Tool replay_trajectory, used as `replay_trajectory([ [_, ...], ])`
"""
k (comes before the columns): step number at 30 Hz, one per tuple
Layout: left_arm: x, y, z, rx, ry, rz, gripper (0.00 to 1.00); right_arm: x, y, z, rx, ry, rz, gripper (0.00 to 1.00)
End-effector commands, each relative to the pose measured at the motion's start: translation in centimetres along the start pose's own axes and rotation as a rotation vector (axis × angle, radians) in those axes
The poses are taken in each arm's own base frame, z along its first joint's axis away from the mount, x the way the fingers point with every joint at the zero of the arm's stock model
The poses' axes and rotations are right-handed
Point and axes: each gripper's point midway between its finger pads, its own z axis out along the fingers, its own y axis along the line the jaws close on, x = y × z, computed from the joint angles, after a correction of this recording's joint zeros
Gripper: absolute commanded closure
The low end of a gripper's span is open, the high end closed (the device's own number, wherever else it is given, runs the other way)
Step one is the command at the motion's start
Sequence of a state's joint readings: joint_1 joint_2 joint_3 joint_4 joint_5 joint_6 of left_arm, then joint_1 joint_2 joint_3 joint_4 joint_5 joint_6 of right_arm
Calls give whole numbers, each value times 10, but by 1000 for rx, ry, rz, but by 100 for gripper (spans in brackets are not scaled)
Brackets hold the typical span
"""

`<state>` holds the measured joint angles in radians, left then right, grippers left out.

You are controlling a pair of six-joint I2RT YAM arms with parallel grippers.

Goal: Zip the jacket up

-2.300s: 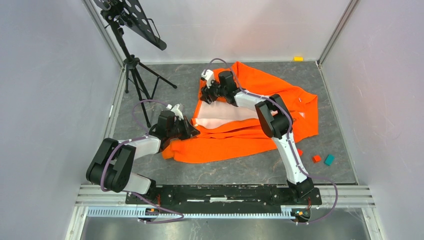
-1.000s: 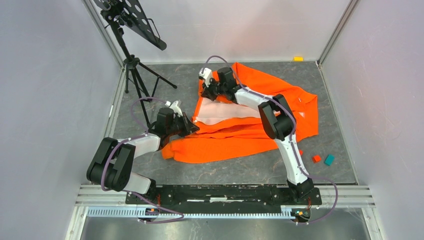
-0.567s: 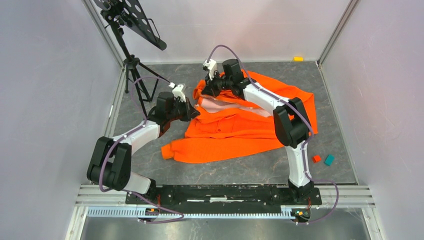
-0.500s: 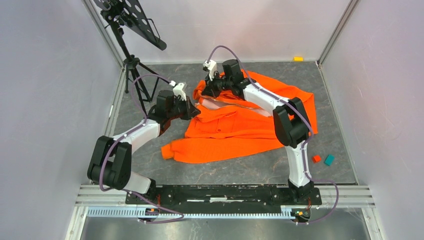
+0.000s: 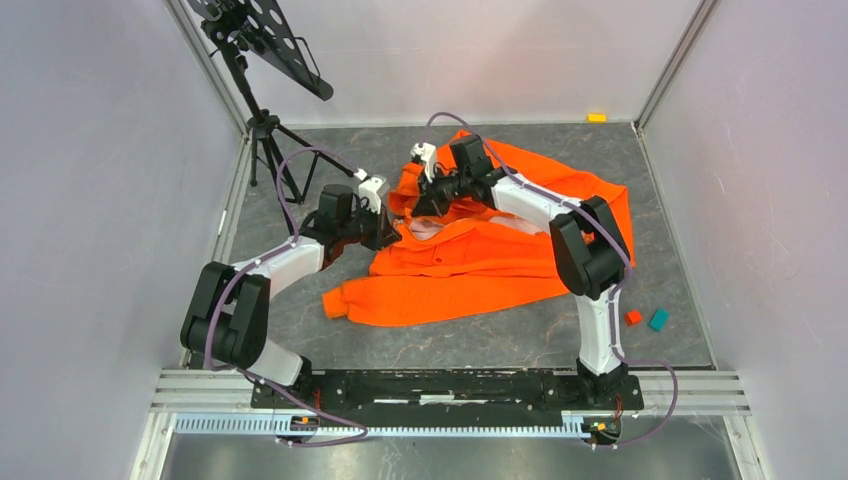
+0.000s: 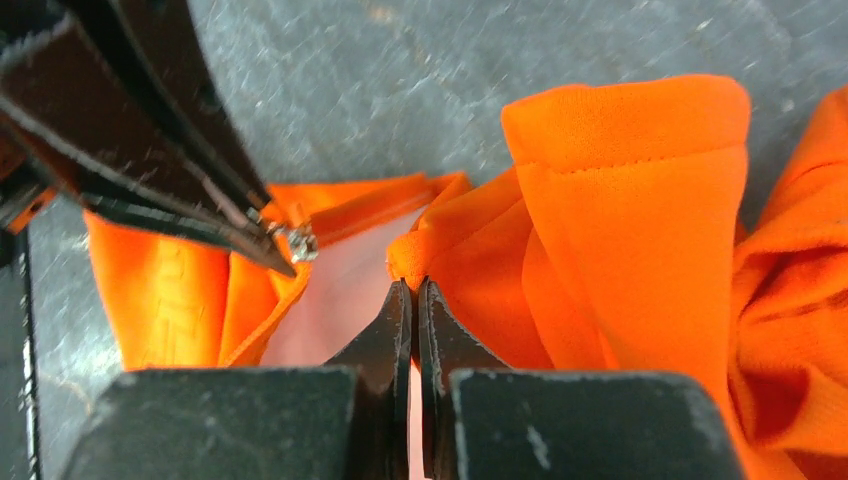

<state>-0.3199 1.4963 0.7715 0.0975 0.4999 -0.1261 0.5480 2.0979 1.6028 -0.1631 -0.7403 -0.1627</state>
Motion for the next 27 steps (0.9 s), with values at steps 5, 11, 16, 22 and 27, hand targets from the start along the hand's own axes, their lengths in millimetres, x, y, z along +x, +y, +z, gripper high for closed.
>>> replay_trajectory([
  [5,-21,-1,-4,42,-49,280,98,-20,37,-29,-65,-64,-100,100],
  [11,-19,16,-21,-110,-19,411,98,-37,41,-43,-21,-95,-137,100],
  [16,-23,14,-22,-131,-30,470,98,-37,48,-35,-55,-96,-137,100],
  [22,-12,3,-10,-95,8,507,98,-44,56,-26,-56,-153,-150,100],
  [27,-9,4,-7,-94,22,522,98,-41,54,-27,-47,-138,-168,100],
])
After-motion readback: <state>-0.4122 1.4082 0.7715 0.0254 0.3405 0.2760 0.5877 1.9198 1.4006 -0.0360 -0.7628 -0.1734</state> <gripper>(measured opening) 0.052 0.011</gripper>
